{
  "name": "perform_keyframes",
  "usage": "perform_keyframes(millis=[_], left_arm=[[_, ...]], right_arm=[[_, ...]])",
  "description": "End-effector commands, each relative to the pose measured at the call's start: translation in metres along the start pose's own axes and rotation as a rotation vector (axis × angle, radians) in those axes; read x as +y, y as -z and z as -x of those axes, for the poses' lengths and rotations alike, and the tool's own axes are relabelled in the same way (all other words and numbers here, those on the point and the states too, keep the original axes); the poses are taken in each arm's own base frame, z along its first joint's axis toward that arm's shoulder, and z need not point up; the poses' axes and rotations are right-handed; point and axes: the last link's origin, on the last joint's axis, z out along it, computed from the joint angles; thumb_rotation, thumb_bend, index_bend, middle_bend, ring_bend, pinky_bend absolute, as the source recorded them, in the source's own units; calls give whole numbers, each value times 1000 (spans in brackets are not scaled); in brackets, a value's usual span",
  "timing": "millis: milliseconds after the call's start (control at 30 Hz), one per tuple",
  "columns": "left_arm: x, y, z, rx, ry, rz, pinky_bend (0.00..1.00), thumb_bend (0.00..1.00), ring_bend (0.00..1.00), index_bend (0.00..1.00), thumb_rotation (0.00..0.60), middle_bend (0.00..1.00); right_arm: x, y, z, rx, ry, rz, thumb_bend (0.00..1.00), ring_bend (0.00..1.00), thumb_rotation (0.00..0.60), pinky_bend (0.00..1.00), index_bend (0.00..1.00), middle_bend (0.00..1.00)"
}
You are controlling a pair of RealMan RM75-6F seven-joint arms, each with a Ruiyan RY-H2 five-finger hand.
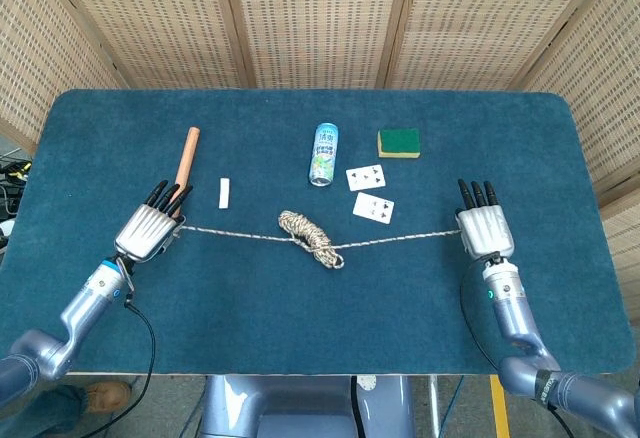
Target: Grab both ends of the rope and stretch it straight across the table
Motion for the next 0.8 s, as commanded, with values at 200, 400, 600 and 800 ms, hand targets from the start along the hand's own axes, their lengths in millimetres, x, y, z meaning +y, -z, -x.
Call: perform_keyframes(millis=[200,400,600,800], left_arm=[[0,7,2,-43,102,-2,0,46,0,2,600,0],[-9,26,-34,36,323,-57,0,0,0,0,600,0],[-32,91,-60,114,490,-210,0,0,0,0,600,0],[-30,150,-48,91,458,-296,0,0,0,0,600,0]], right_arm=[[-4,5,2,8,-60,5,181,0,600,0,82,0],[-2,25,-20,130,-190,-16,0,0,600,0,0,0],[14,79,-40,274,-352,-51,0,0,600,0,0,0],[24,125,-27,297,-375,-16,0,0,600,0,0,0]])
